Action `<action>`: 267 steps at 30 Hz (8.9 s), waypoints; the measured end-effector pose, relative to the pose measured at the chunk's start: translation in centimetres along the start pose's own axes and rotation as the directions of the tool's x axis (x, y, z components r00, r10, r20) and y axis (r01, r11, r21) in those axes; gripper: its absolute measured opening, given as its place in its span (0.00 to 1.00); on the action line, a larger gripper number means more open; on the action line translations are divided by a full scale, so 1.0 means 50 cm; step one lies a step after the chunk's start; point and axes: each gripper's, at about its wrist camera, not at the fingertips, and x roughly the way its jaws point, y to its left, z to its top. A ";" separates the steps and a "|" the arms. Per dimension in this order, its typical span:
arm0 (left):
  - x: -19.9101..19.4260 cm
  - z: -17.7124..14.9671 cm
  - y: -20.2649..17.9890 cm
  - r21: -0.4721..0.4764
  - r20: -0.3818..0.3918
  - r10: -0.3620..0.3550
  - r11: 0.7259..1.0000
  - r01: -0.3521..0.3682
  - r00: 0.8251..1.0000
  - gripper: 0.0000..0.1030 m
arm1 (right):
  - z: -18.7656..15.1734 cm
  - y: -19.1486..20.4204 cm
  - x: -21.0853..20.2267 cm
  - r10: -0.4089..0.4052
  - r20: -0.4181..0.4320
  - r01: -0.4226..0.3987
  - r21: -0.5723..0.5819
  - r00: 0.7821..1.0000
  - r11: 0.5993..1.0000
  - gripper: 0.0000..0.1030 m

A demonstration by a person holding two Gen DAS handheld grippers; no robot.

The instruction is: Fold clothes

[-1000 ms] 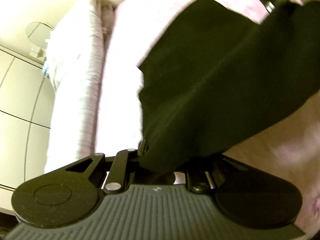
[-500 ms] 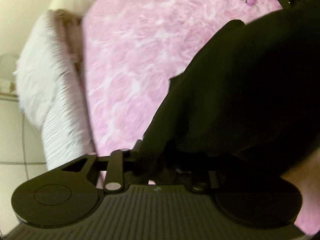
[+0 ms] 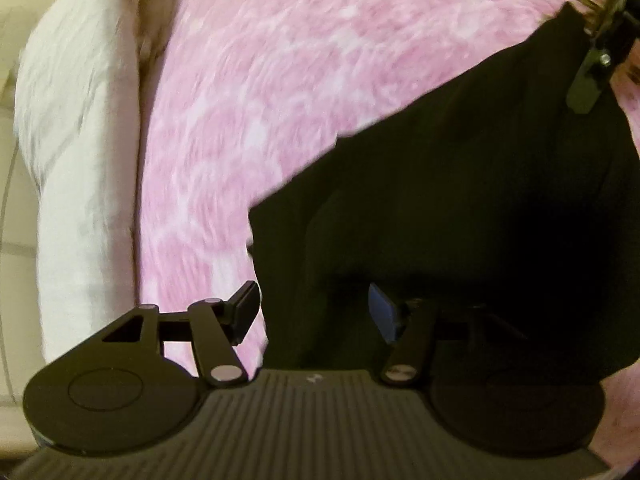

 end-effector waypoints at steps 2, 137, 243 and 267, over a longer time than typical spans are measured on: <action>0.003 -0.019 0.007 -0.058 -0.021 -0.016 0.998 0.015 1.000 0.55 | 0.001 0.000 -0.002 -0.031 0.002 0.031 0.025 1.000 0.999 0.19; -0.130 -0.042 -0.353 -0.195 0.132 -0.071 0.976 0.096 0.989 0.10 | 0.110 0.058 -0.013 -0.053 -0.050 0.040 -0.232 0.997 0.972 0.53; -0.084 0.026 -0.105 -0.300 0.409 -0.132 0.915 0.270 0.903 0.21 | 0.021 -0.011 0.025 0.005 -0.051 -0.009 -0.084 0.999 0.996 0.07; -0.035 0.128 -0.093 -0.043 0.446 -0.439 0.860 0.508 0.780 0.19 | -0.035 -0.035 0.024 0.035 0.066 -0.026 -0.127 0.997 0.992 0.36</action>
